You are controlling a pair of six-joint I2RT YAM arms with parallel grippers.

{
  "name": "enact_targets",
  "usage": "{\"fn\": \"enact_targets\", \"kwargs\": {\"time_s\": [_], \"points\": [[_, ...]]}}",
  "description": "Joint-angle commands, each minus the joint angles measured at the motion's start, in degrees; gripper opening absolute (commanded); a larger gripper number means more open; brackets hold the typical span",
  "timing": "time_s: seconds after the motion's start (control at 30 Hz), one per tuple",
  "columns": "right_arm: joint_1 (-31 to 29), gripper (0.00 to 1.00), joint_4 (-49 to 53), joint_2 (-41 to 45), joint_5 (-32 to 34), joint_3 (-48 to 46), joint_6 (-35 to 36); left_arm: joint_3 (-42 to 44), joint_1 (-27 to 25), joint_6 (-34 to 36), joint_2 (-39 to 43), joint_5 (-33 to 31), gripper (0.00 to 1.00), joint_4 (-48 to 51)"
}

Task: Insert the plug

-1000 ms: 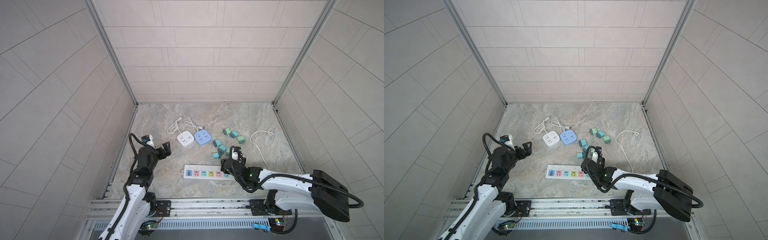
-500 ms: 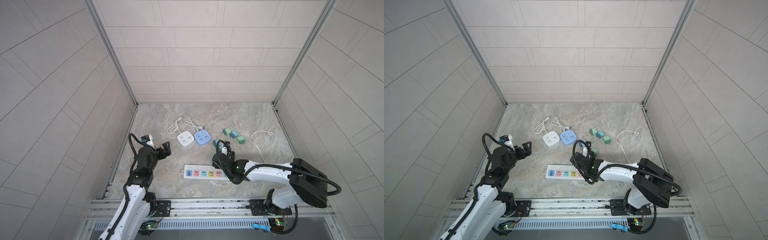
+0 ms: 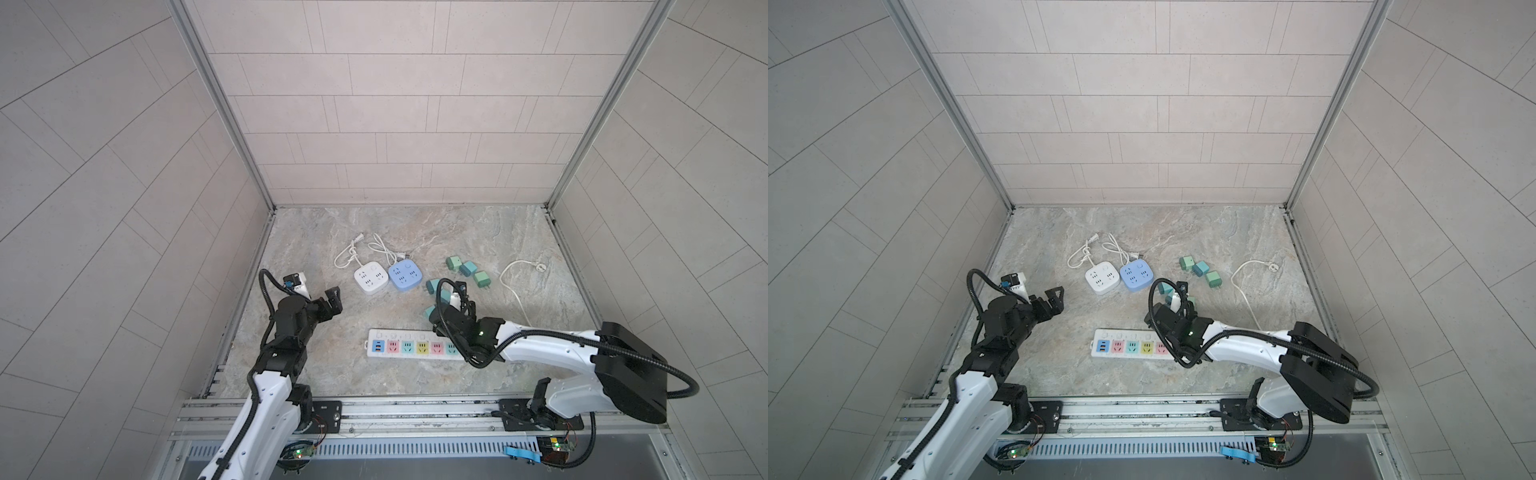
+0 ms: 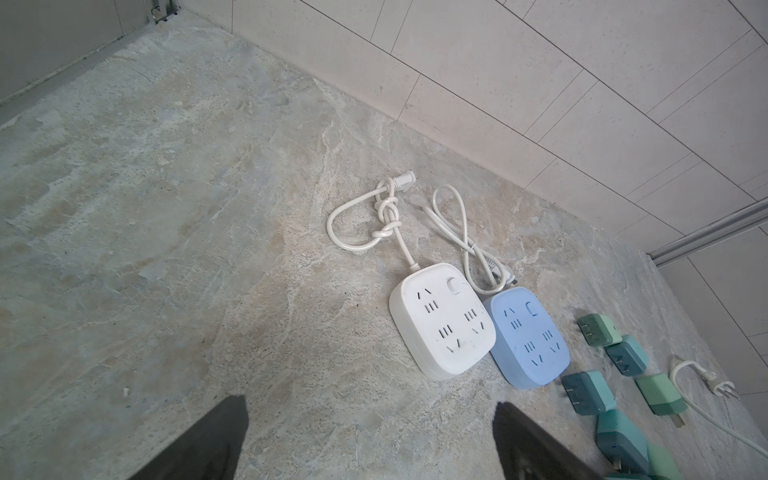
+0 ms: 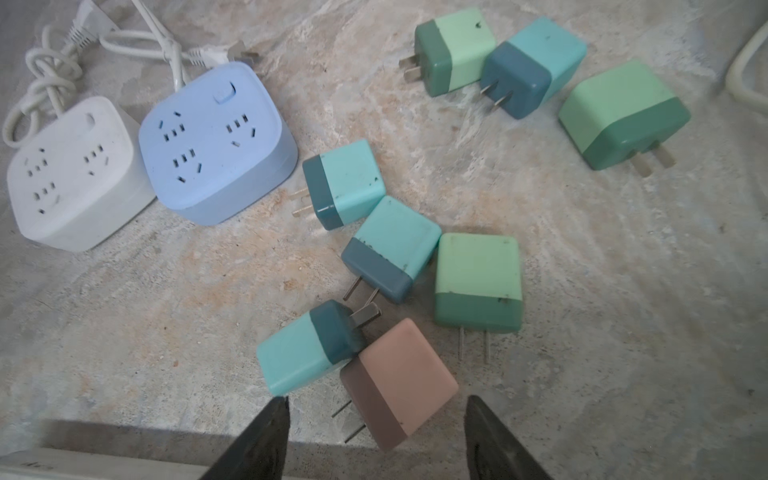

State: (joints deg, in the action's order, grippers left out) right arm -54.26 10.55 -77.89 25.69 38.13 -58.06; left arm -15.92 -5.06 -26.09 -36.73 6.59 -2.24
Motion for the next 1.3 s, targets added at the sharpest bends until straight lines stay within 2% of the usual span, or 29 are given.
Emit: {"fn": "enact_targets", "kwargs": {"time_s": [0.0,0.27,0.83,1.07,1.27], "points": [[1.37,0.67,0.53,0.33,-1.45,-0.91,-0.19,0.39,-0.24,-0.63,0.78,-0.48,1.0,-0.48],[3.37,0.65,-0.48,-4.65,-2.93,0.66,0.81,0.57,-0.22,-0.72,1.39,-0.31,1.0,-0.37],[4.6,0.67,7.11,-22.04,-0.62,19.42,9.51,0.64,-0.28,-0.72,1.49,-0.26,1.0,-0.39],[5.42,0.66,7.04,-23.97,-3.18,22.42,14.92,0.63,-0.25,-0.75,1.57,-0.22,1.0,-0.33],[8.37,0.62,3.88,-25.47,-10.84,22.55,17.89,0.8,-0.24,-0.81,1.66,-0.04,1.0,-0.39]]}}
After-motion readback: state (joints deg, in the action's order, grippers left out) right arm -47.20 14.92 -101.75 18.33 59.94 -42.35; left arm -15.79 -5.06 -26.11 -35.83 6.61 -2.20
